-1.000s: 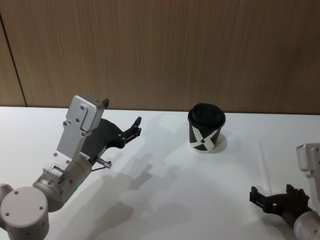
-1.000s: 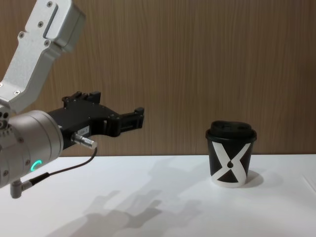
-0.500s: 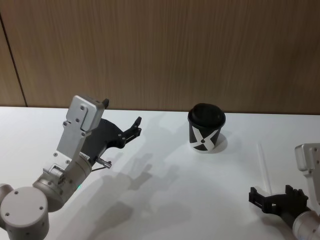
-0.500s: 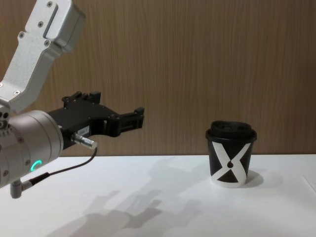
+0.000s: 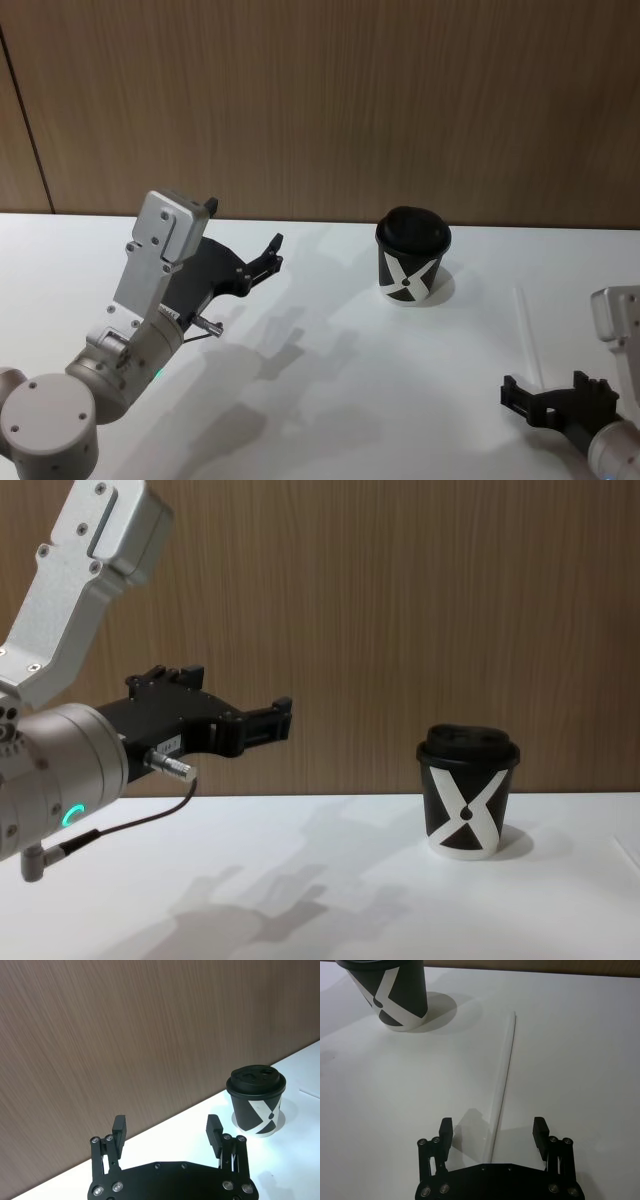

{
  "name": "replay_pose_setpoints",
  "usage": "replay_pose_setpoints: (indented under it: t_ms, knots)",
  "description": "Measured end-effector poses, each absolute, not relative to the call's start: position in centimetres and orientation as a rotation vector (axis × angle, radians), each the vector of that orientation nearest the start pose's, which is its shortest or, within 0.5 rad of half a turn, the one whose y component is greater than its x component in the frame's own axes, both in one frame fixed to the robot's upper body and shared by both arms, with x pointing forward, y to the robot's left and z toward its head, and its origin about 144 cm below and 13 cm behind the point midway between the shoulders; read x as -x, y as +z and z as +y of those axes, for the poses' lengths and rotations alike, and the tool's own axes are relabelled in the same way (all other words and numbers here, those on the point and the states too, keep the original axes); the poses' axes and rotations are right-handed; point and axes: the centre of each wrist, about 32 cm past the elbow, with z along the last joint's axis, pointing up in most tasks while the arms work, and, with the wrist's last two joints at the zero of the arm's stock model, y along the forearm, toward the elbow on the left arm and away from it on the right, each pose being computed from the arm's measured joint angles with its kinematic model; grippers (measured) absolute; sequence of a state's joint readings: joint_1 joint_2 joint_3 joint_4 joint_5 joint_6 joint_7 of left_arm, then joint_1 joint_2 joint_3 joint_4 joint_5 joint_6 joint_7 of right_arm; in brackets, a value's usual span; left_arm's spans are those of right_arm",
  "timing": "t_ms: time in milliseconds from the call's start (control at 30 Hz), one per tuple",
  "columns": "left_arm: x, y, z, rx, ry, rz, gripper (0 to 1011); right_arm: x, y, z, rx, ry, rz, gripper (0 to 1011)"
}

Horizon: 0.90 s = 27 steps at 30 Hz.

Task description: Pick up the straw with one hand, pass it to the other hand, and insert it into the cup.

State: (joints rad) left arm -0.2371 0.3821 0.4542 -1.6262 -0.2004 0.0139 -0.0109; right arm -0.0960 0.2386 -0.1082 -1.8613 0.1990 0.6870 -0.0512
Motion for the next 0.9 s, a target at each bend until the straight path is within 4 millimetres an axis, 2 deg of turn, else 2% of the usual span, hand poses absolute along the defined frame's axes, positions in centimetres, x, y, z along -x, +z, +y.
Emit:
replay_pose_setpoints:
  t_ms: [800, 900]
  knots:
    - [-49.20, 120.44, 19.84, -0.061, 1.124, -0.268, 1003, -42.64, 119.20, -24.99, 0.494, -1.420, 0.339, 1002]
    - [-49.20, 120.44, 19.84, -0.061, 1.124, -0.268, 1003, -42.65, 119.18, -25.02, 0.495, -1.419, 0.340, 947]
